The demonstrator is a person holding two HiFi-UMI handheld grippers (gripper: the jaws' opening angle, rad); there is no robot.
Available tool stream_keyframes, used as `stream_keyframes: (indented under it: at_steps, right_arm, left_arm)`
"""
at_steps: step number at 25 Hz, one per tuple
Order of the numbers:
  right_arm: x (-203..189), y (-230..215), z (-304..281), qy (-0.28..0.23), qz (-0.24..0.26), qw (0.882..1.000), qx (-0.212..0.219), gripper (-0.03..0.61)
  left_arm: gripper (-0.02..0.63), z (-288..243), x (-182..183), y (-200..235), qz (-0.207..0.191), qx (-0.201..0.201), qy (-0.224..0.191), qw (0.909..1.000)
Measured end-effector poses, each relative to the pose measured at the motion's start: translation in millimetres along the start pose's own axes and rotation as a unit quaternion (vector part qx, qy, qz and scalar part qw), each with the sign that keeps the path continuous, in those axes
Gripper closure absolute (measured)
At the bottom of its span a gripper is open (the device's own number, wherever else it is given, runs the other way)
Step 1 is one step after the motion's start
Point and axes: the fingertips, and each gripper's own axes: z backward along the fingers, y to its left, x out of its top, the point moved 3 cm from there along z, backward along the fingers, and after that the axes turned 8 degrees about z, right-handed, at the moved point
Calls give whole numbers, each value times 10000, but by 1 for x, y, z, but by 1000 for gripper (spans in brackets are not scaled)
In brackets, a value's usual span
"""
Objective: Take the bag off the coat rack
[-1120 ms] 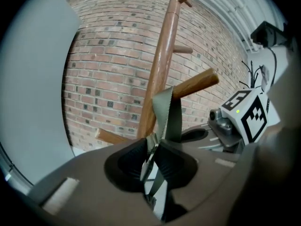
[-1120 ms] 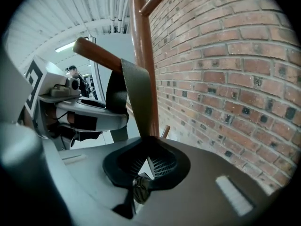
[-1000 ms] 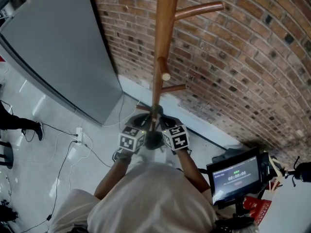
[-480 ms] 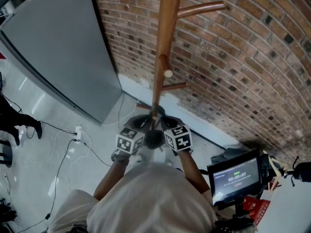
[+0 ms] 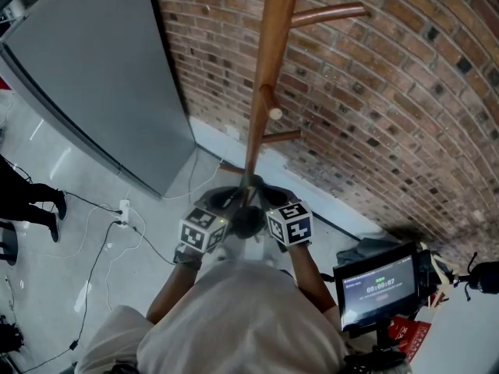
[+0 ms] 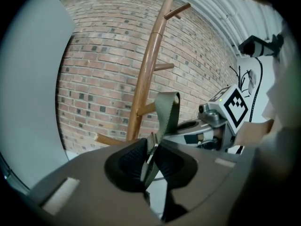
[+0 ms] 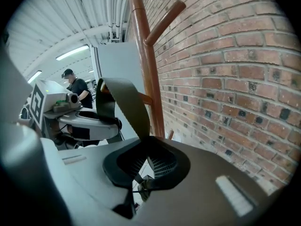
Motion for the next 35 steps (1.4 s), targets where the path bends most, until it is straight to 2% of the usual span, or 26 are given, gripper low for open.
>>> stream_keyframes:
  at_steps: [10, 16, 28, 31, 35]
  right_arm:
    - [27, 6, 24, -304, 5, 9994, 188, 571]
    - [56, 9, 47, -712, -312, 9965, 304, 571]
    - [96, 11, 76, -1220, -214, 9916, 368, 571]
    - [109, 13, 85, -1433, -333, 9873, 594, 571]
    - [136, 17, 103, -1911, -489, 9757, 955, 571]
  left_arm:
    - [568, 24, 24, -6, 39, -95, -313, 9995]
    - [568, 47, 49, -9, -17, -65, -627, 9980]
    - [568, 67, 94, -23, -371, -99, -1079, 9934]
    - [568, 71, 105, -26, -435, -93, -1138, 9925]
    - [568, 78, 124, -31, -531, -55, -1267, 9905]
